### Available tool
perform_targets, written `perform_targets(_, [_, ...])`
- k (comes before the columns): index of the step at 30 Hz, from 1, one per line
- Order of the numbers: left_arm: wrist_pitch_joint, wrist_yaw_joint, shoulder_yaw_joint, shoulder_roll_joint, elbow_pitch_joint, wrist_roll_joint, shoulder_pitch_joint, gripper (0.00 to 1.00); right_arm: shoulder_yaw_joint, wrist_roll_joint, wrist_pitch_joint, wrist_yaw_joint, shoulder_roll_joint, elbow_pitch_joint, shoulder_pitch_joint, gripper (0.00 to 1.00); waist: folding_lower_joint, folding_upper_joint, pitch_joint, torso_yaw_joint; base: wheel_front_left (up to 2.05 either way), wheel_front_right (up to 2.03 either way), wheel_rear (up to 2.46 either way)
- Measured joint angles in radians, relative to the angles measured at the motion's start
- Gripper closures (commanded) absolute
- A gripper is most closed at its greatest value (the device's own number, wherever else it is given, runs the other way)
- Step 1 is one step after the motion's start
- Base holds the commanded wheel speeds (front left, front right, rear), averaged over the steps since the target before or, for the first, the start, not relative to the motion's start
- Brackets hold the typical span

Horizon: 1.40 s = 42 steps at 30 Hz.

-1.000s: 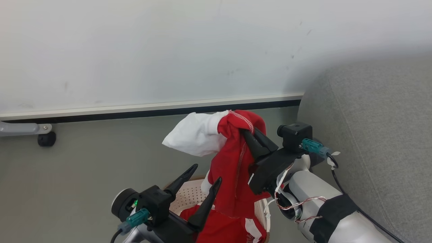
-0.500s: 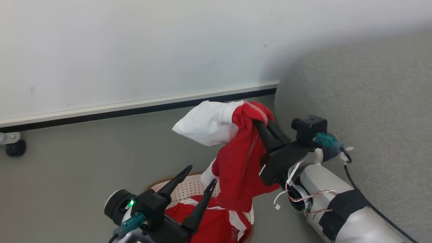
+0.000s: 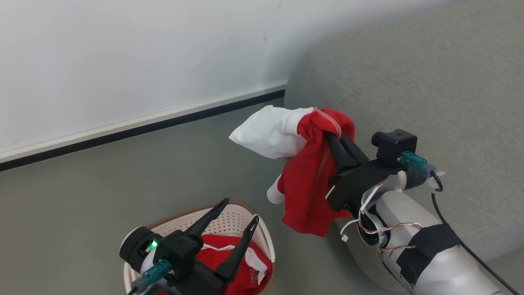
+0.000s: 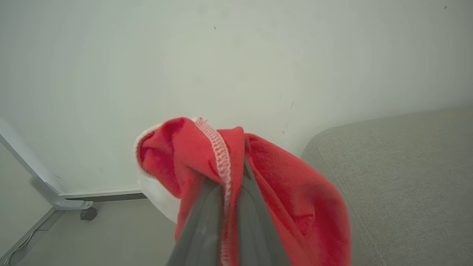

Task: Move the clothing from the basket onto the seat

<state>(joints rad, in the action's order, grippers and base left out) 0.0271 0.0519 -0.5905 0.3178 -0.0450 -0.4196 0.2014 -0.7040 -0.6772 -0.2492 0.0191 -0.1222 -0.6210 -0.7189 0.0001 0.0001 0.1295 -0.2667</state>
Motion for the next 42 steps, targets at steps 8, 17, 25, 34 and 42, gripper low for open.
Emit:
perform_targets(8, [-0.008, 0.001, -0.001, 0.014, -0.010, 0.007, 0.003, 0.00, 0.032, 0.000, 0.000, 0.013, -0.010, 0.008, 0.009, 1.00, 0.0000, 0.0000, 0.023, -0.078, 0.00, 0.00, 0.00])
perform_targets(17, [-0.029, 0.002, -0.019, 0.017, -0.035, 0.017, 0.012, 0.00, 0.079, 0.000, 0.000, 0.026, -0.027, 0.037, 0.041, 1.00, 0.0000, 0.0000, 0.054, -0.158, 0.00, 0.00, 0.00])
perform_targets(25, [-0.044, 0.005, -0.027, 0.027, -0.041, 0.040, 0.026, 0.00, 0.115, 0.006, 0.000, 0.035, -0.027, 0.062, 0.054, 1.00, 0.0000, 0.0000, 0.086, -0.194, 0.00, 0.00, 0.00])
perform_targets(34, [-0.065, 0.012, -0.036, 0.030, -0.074, 0.048, 0.067, 0.00, 0.204, 0.011, 0.000, 0.044, -0.071, 0.073, 0.012, 1.00, -0.0001, 0.0000, 0.129, -0.196, 0.00, 0.00, 0.00])
perform_targets(42, [-0.074, 0.019, -0.038, 0.033, -0.103, 0.052, 0.092, 0.00, 0.294, 0.011, -0.003, 0.047, -0.132, 0.042, -0.124, 1.00, -0.0001, 0.0000, 0.172, -0.169, 0.00, 0.00, 0.00])
